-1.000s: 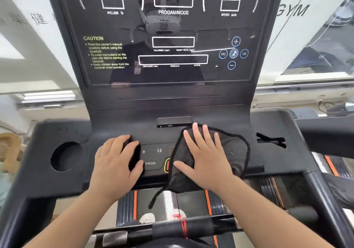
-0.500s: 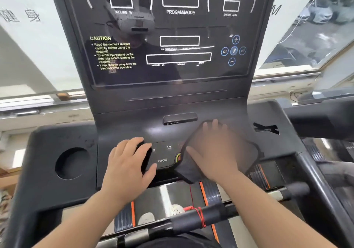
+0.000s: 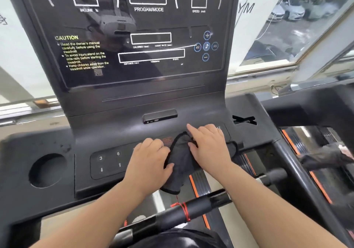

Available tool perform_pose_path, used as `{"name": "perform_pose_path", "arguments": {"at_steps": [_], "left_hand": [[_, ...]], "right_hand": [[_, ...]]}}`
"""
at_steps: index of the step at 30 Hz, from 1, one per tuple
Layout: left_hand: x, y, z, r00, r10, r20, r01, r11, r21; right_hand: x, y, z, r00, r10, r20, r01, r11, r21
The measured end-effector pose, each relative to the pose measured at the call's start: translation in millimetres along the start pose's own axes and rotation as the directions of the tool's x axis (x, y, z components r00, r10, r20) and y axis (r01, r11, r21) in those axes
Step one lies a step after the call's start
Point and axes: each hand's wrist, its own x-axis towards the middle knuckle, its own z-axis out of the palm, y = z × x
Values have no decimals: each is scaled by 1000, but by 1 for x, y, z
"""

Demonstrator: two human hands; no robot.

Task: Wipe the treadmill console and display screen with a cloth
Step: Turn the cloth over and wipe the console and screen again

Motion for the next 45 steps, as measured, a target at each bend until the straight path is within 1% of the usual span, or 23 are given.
{"name": "perform_pose_path", "arguments": {"at_steps": [4, 6, 8, 10, 12, 14, 16, 21, 23, 24, 25, 27, 28, 29, 31, 33, 34, 35, 37, 39, 41, 43, 45], "left_hand": [[5, 7, -4, 992, -118, -35, 117, 992, -49], [7, 17, -8, 984, -171, -51, 165, 981, -105], [12, 31, -16, 972, -226, -63, 208, 955, -212], [18, 51, -29, 930, -364, -45, 320, 865, -385], [25, 70, -40, 860, -509, -37, 388, 701, -599], [30, 88, -51, 827, -562, 2, 377, 551, -745], [35, 102, -60, 835, -546, 62, 356, 452, -818], [49, 126, -95, 838, -545, 14, 235, 337, -912], [55, 130, -110, 853, -520, -41, 180, 368, -912], [57, 131, -117, 869, -489, -73, 163, 423, -892], [59, 133, -123, 888, -450, -94, 150, 477, -866], [63, 134, -134, 932, -344, -110, 104, 546, -832], [65, 134, -140, 954, -280, -105, 71, 553, -830], [67, 133, -145, 972, -217, -91, 42, 541, -840], [69, 130, -156, 992, -112, -59, 3, 487, -873], [70, 126, -164, 996, -78, -40, 2, 474, -880], [70, 123, -166, 994, -96, -45, 6, 477, -879], [70, 119, -166, 990, -134, -54, 16, 473, -881], [69, 109, -162, 973, -227, -47, 63, 454, -889], [65, 99, -151, 955, -295, 8, 147, 453, -879], [59, 91, -136, 944, -316, 99, 248, 480, -841], [52, 87, -124, 934, -284, 215, 329, 454, -828], [50, 86, -119, 925, -236, 299, 373, 394, -840]], "right_hand": [[6, 11, -4, 997, -67, 39, 61, 988, 141], [9, 18, -12, 994, -48, 101, 17, 959, 284], [13, 25, -25, 983, 1, 185, -79, 905, 418], [11, 29, -42, 980, -20, 197, -95, 824, 559], [5, 30, -63, 993, -41, 107, -39, 759, 650], [0, 30, -81, 999, -34, 23, 6, 680, 733], [-5, 32, -96, 1000, -19, -8, 18, 597, 802], [-11, 46, -130, 998, -30, -53, 61, 431, 900], [-5, 59, -131, 999, 35, -33, 18, 361, 932], [1, 67, -129, 999, 35, -13, -2, 383, 924], [8, 74, -128, 1000, -30, 10, 4, 446, 895], [22, 82, -130, 958, -270, 100, 71, 557, 828], [28, 82, -133, 914, -376, 155, 90, 559, 824], [32, 80, -137, 868, -460, 187, 98, 529, 843], [35, 74, -142, 812, -549, 197, 100, 463, 880], [38, 75, -139, 831, -540, 135, 161, 465, 871], [42, 77, -137, 856, -507, 101, 192, 494, 848], [46, 82, -134, 877, -470, 99, 193, 534, 823], [52, 96, -131, 886, -431, 170, 141, 601, 786], [54, 113, -129, 858, -423, 292, 88, 679, 729], [52, 127, -133, 800, -429, 419, 55, 749, 660], [49, 131, -150, 739, -448, 504, 38, 774, 632], [50, 129, -173, 738, -443, 508, 12, 763, 647]]}}
